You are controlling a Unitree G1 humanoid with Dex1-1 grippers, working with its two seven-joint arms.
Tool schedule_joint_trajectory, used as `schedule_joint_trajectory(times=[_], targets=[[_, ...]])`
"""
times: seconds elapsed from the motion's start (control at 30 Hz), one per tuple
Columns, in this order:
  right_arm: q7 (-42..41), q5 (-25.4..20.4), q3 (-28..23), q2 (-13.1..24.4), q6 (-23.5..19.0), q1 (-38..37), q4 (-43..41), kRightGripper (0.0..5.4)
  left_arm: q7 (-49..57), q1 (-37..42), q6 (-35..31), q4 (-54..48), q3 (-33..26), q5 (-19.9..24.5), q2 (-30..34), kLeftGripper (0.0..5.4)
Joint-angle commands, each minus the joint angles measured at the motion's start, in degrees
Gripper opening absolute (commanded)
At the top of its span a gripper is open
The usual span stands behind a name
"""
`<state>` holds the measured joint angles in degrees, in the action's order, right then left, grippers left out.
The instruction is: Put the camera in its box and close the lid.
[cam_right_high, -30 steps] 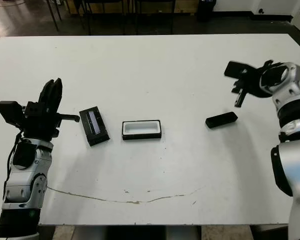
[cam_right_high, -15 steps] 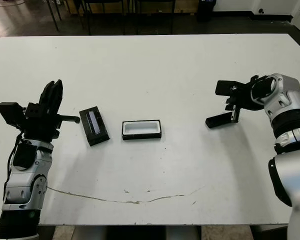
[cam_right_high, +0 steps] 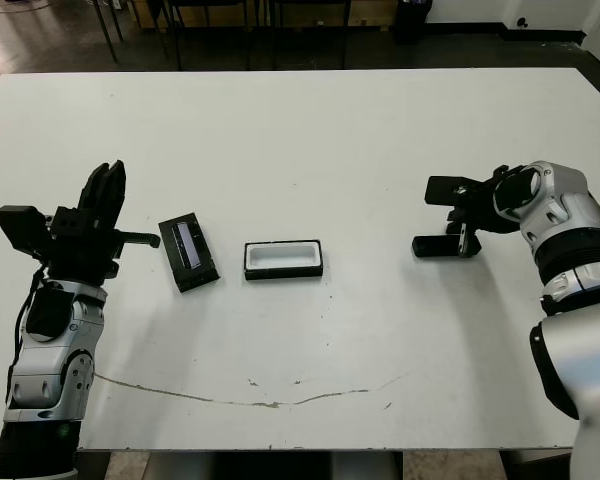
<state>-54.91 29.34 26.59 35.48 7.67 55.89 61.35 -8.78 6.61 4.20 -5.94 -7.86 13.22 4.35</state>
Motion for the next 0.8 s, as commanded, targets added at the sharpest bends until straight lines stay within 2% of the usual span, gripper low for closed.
schedule_joint_trajectory(times=[0.03, 0.17, 0.23, 0.4, 0.53, 0.67, 0.8], targets=[[-0.2, 0.8, 1.1, -0.9, 1.1, -1.6, 1.4, 0.0, 0.0, -1.1, 0.1, 0.6, -0.1, -0.6, 0.4, 0.01], [-1.8, 0.4, 0.8, 0.1, 1.4, -2.0, 0.8, 0.0, 0.2, -1.2, 0.0, 0.4, -0.1, -1.1, 0.5, 0.01], [-2.8, 0.1, 0.5, 0.6, 0.1, -2.3, 0.2, 0.0, 0.0, -1.3, 0.2, 0.4, -0.2, -1.0, 0.6, 0.01], [-6.8, -2.0, -0.7, 3.5, 1.6, -4.6, -4.5, 0.0, 0.1, -1.3, 0.0, 0.3, -0.4, -0.6, 0.5, 0.01], [-10.7, -4.6, -2.5, 6.3, -0.9, -8.2, -11.7, 0.0, -0.2, -1.2, 0.4, 0.6, -0.7, -0.5, 0.7, 0.01], [-13.5, -5.5, -3.6, 8.5, -6.2, -12.6, -20.6, 0.0, -0.1, -1.4, 0.3, 0.5, -0.8, -0.7, 0.9, 0.01], [-14.8, -7.0, -5.1, 10.6, -7.9, -16.9, -27.8, 0.0, 0.0, -1.4, 0.5, 0.3, -0.8, -1.0, 1.0, 0.01]])
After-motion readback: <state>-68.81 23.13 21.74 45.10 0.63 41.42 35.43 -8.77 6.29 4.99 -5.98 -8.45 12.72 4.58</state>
